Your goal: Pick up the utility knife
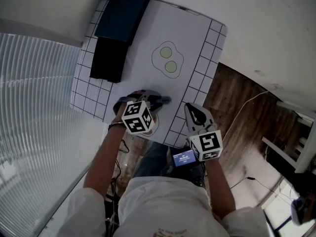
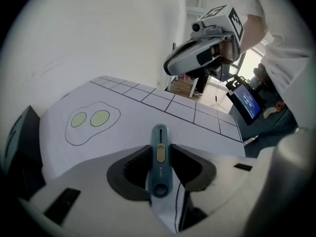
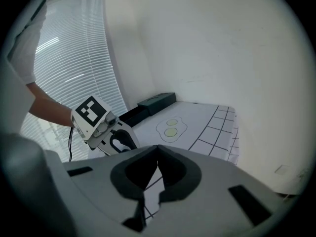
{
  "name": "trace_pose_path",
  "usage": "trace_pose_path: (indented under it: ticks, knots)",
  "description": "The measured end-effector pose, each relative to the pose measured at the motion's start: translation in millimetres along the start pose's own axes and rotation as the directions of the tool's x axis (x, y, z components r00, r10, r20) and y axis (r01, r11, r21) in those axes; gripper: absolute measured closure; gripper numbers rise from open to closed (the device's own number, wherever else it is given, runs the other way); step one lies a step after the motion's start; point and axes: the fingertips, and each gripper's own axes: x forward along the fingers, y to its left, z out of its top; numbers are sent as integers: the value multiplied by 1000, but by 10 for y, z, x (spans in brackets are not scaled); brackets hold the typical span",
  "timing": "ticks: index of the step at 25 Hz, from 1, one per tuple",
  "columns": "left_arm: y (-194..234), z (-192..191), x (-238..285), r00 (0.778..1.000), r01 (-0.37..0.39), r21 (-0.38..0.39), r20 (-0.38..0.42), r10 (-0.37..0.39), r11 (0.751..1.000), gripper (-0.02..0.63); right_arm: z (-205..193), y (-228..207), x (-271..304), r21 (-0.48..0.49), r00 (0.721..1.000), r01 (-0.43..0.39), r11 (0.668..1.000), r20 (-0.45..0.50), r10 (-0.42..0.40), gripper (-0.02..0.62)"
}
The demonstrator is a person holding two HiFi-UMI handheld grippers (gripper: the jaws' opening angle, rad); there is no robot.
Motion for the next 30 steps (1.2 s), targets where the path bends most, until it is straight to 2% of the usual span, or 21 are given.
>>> trace_pose_path:
  ticks: [8, 14, 19, 22, 30]
  knots:
    - [-12, 22, -11, 999, -41, -17, 3, 41, 999, 472, 60, -19, -106, -5, 1000, 10, 1000, 22, -10, 589]
    - [-124, 223, -187, 990, -88, -115, 96, 99, 990, 471, 148, -78, -259, -17, 999, 36, 999, 36, -35, 589]
    - [-151, 378, -567, 962, -175, -193, 177, 210, 965, 471, 326, -33, -396, -39, 997, 33, 999, 67, -31, 589]
    - [-164, 427, -801, 942, -226, -222, 199, 271, 948, 471, 411, 33, -480, -54, 996, 28, 998, 82, -24, 589]
    - [-187, 574, -1238, 898, -318, -235, 236, 372, 919, 471, 598, 208, -639, -77, 992, 16, 997, 130, -6, 589]
